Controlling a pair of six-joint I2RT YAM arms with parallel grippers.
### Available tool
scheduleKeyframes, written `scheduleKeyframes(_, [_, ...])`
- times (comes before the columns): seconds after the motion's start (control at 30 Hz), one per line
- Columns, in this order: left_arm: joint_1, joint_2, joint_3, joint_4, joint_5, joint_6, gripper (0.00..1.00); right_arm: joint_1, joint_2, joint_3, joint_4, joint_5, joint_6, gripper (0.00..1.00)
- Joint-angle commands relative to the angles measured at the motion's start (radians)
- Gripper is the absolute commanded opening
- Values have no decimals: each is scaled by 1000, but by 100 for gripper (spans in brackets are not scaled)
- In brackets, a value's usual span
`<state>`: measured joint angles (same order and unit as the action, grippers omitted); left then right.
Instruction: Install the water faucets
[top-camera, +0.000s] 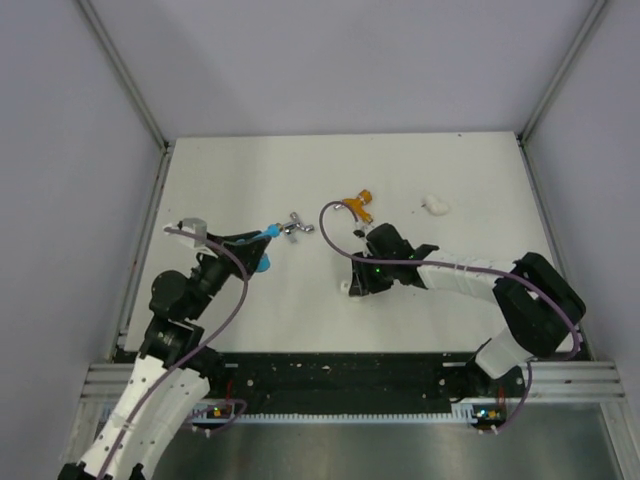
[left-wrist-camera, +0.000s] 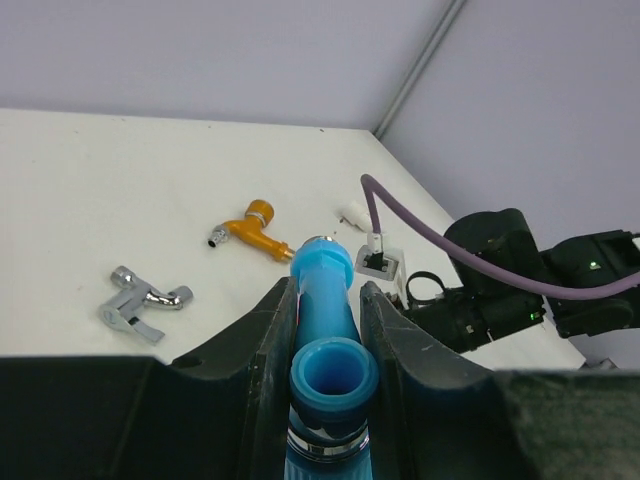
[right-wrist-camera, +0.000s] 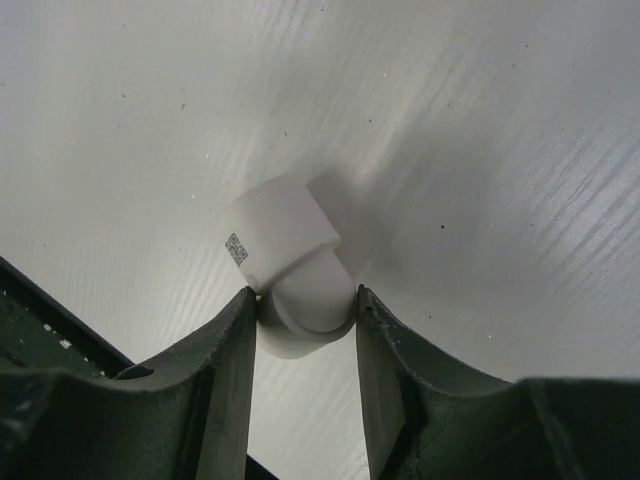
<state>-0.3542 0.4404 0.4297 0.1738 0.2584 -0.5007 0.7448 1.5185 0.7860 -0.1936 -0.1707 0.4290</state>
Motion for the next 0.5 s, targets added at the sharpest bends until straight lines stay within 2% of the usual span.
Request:
scheduleKeyframes(0.0, [3, -72, 130, -247, -85, 66, 0, -2, 83, 58, -81, -35, 63, 20])
scheduleKeyframes(0.07, [3, -83, 162, -284, -82, 83, 0, -2, 106, 74, -90, -42, 59, 31])
scheduleKeyframes(0.13, [3, -92, 170, -309, -100, 79, 0, -1, 95, 84, -92, -38, 48, 49])
scheduleKeyframes(0.33, [3, -88, 144, -287, -91, 77, 0, -2, 38, 143, -151, 6, 10, 62])
scheduleKeyframes(0.47, [3, -80, 141, -270, -93, 77, 0, -2, 78, 209, -239, 56, -3, 64])
